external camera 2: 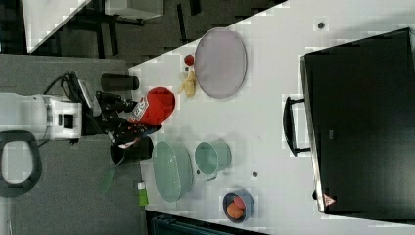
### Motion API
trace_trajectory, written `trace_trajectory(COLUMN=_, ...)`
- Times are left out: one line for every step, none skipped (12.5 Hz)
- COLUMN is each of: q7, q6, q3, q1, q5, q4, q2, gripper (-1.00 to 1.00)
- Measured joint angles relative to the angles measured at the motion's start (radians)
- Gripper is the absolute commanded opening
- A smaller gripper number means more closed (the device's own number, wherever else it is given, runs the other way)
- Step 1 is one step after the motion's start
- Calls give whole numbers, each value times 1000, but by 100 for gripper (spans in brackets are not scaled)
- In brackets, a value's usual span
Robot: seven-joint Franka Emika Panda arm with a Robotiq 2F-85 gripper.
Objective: Pick Ketchup from oven and place it on table.
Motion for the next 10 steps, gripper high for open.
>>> trace_trajectory(q7=7, q6=0, q3=21, q1=11, q5=-2, q4=-31, q2=1, gripper=27)
trace_trajectory(q7=8, q6=19, q3=25, q1=23, q5=-3, q4=-80, q2=1, gripper=27)
trace_trajectory(q7=8, q6=50, q3=26, q1=27, q5=-3, q4=-148, q2=-1, gripper=27)
trace_trajectory(q7=8, q6=100, q3=20, q1=32, q5=-3, q4=-222, q2=1, gripper=27)
trace_trajectory(q7=8, q6=174, q3=13, q1=31, q5=-6, q4=-283, q2=15, gripper=27)
trace_trajectory(q7=8, q6=257, q3=15, q1=19, q5=-8, q4=-332, q2=36, gripper=27)
trace_trajectory(q7=8, q6=337, q3=13, q1=11, q5=-8, q4=-379, q2=58, gripper=27)
trace_trajectory(q7=8, q6=431, q3=7, q1=8, q5=-18, q4=-428, q2=83, gripper=27)
trace_trajectory(q7=11, q6=512, q3=0, q1=7, q5=-25, q4=-469, q2=110, gripper=27)
trace_trajectory(q7=14, q6=565, q3=-7, q1=8, q5=-12, q4=-500, q2=142, gripper=27)
